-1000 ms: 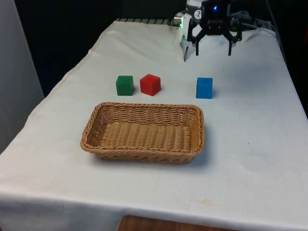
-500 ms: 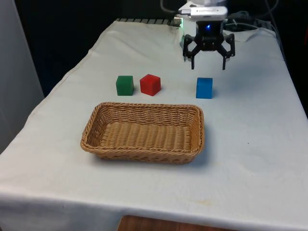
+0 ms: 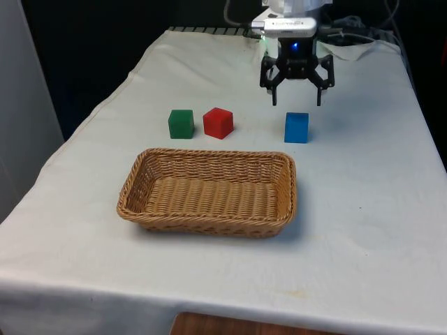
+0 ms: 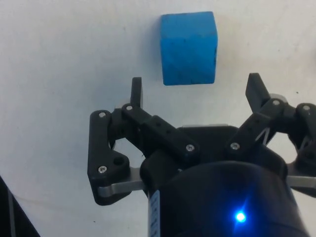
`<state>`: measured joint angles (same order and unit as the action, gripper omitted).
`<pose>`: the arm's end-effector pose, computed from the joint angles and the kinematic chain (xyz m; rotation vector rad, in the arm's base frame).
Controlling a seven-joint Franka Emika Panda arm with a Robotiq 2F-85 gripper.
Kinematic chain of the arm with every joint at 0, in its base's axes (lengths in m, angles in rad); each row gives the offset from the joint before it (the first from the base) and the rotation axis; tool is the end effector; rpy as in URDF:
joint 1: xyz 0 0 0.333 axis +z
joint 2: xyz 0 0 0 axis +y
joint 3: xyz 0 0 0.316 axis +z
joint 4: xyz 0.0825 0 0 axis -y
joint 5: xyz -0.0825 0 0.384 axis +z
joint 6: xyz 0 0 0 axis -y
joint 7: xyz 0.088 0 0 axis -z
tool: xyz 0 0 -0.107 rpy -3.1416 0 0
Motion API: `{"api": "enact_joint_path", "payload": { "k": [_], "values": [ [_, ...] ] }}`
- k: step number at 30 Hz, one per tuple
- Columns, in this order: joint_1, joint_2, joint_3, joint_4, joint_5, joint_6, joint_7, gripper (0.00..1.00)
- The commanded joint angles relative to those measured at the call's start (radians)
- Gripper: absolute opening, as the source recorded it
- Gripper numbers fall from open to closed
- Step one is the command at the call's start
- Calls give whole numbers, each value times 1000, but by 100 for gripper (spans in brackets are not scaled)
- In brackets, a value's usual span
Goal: Pick up the blue cube and place it into the basket.
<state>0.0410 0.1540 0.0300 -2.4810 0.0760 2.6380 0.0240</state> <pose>0.4756 0.0322 0.2301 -3.1000 0.0308 -0.0015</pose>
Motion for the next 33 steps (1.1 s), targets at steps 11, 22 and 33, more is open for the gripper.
{"api": "enact_joint_path", "payload": {
  "k": [11, 22, 33],
  "values": [
    [5, 81, 25, 44, -4, 36, 7, 100],
    [-4, 92, 24, 37, 4, 52, -20, 100],
    [-10, 111, 1, 37, 1, 70, -49, 100]
  ]
}}
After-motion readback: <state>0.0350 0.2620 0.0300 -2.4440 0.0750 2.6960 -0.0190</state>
